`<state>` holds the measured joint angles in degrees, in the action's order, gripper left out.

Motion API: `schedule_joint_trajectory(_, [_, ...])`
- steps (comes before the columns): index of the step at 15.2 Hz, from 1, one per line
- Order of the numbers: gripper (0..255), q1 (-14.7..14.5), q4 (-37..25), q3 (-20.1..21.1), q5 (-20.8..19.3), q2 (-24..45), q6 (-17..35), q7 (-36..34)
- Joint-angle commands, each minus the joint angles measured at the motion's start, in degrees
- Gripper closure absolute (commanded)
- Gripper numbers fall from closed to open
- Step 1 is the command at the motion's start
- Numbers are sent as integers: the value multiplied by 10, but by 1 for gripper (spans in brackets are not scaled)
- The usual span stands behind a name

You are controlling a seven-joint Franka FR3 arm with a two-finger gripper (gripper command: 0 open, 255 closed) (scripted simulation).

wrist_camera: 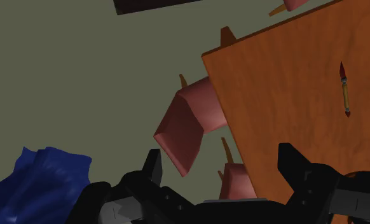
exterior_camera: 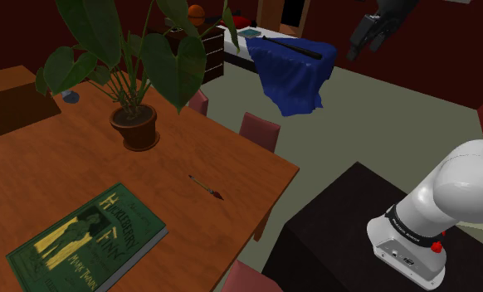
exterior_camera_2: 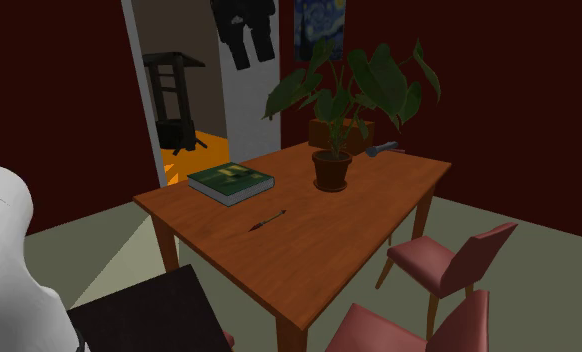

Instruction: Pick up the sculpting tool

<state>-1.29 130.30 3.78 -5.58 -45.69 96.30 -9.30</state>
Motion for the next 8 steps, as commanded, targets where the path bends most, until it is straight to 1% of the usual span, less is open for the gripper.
schedule_joint_trajectory(1, [0, 0, 0, 0, 0, 0, 0, 0])
schedule_joint_trajectory(8, [0, -19, 53, 29, 21, 69, 108, -25])
